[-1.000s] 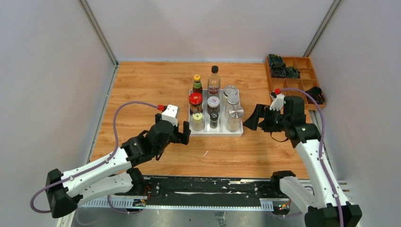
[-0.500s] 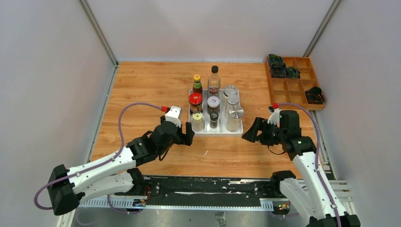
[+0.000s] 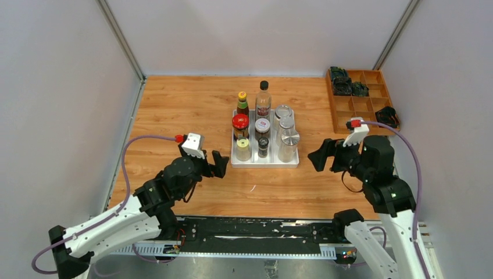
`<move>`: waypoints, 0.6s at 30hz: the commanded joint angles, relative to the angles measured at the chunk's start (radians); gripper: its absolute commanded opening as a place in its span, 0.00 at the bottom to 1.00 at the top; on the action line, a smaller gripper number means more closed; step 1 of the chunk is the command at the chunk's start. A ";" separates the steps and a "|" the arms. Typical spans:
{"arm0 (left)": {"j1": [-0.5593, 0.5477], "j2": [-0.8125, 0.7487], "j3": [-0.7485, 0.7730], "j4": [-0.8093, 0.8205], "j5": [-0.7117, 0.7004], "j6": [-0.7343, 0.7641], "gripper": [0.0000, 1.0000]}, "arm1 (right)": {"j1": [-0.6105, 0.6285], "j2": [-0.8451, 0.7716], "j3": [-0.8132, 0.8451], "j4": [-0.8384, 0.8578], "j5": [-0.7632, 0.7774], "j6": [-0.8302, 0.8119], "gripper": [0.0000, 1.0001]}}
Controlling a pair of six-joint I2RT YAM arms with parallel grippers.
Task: Organize the condiment bottles
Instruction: Reset both arms
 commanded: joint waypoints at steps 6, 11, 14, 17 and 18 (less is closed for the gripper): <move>0.252 -0.018 0.043 -0.077 0.028 0.044 1.00 | 0.015 -0.017 0.069 -0.025 0.231 -0.102 0.98; 0.319 -0.021 0.049 -0.092 0.044 0.053 1.00 | 0.015 0.016 0.011 0.037 0.225 -0.065 0.98; 0.319 -0.046 0.043 -0.105 0.034 0.051 1.00 | 0.015 0.009 -0.015 0.049 0.229 -0.062 0.98; 0.319 -0.061 0.029 -0.100 0.047 0.045 1.00 | 0.015 -0.003 -0.024 0.049 0.223 -0.061 0.98; 0.319 -0.061 0.027 -0.103 0.046 0.044 1.00 | 0.015 -0.004 -0.025 0.048 0.219 -0.062 0.98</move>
